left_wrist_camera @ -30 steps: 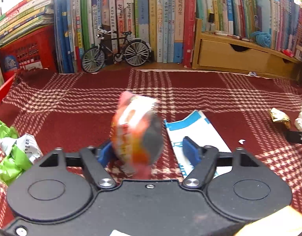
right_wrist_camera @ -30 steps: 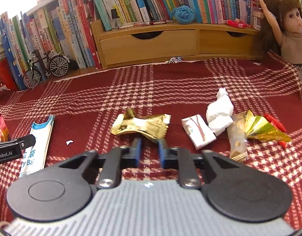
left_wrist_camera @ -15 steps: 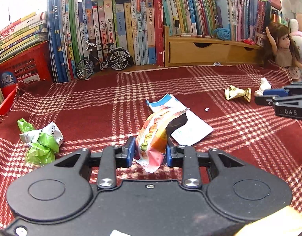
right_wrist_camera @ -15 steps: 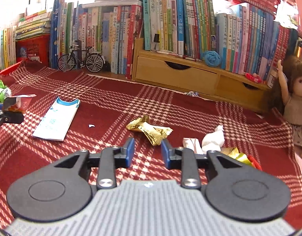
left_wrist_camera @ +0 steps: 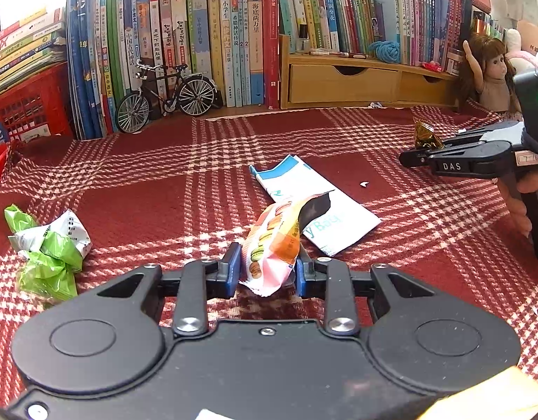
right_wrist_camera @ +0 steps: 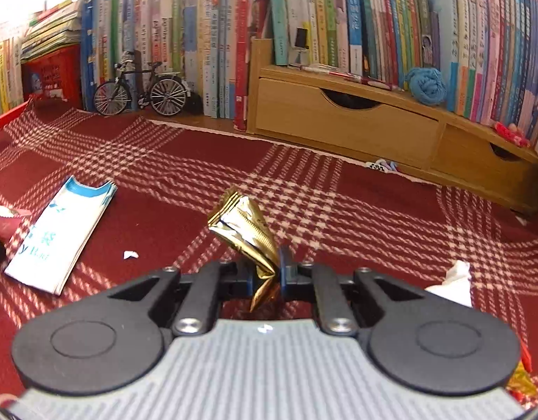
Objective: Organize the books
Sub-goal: 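Carry the macaron wrapper and gold foil wrapper off the bed toward the trash bin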
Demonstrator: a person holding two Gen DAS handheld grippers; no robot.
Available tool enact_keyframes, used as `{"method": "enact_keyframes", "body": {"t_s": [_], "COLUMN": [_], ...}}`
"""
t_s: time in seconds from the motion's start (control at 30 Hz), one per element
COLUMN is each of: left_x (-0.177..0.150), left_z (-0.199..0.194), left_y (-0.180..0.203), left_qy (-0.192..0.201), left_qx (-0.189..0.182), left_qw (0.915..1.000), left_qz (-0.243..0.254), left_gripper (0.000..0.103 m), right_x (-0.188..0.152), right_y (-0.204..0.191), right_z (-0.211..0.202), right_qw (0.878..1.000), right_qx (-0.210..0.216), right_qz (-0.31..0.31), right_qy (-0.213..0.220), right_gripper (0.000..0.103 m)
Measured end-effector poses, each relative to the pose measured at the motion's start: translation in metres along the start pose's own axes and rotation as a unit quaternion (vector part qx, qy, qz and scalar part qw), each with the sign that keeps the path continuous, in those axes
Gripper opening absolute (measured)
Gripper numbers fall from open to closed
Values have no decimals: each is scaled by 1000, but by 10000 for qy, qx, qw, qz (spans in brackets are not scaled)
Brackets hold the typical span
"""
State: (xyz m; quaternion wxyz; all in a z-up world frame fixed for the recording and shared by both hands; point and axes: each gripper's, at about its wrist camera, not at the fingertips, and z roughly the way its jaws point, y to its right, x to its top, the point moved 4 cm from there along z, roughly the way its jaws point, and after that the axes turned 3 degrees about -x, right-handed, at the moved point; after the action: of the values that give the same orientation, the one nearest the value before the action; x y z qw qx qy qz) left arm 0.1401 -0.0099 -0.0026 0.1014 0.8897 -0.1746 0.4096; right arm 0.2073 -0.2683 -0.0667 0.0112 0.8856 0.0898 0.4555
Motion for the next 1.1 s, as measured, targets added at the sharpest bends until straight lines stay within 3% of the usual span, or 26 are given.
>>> {"method": "enact_keyframes", "body": {"t_s": [0.13,0.23,0.5,0.53,0.63,0.83,0.87,1.1], "left_x": [-1,-4,-31,-36,-53,-98,-106,-173], "left_z": [-21,-52,-178,-195,-246,-346,-358,-449], "left_y": [7,18,54,60,76,108,113,147], "left_qy": [-6,85,277,305,363,520,503,404], "left_qx": [-86,-123,-319,-326,-376,-647,-682,-1080], "left_qw": [9999,9999,9991,9990,9985,9963,9961,9925], "left_qz": [-92,-51,29,69,156,225,230,398], "left_gripper": [28,28,28,28,28,28,28,28], "right_x": [-8,-19,-41,-41,-56,-79,-92,-132], "right_y": [-5,-12,-37,-37,-49,-62,-70,-89], "right_z": [-31,-83,-232,-232,-310,-400,-436,-523], "right_qw": [9997,9984,9956,9956,9951,9927,9915,9900], "right_qx": [181,438,812,812,796,925,969,1025], "right_qz": [162,322,125,125,-126,-133,-218,-375], "right_qy": [81,151,441,441,580,759,841,895], "right_gripper": [17,17,17,17,17,18,18,19]}}
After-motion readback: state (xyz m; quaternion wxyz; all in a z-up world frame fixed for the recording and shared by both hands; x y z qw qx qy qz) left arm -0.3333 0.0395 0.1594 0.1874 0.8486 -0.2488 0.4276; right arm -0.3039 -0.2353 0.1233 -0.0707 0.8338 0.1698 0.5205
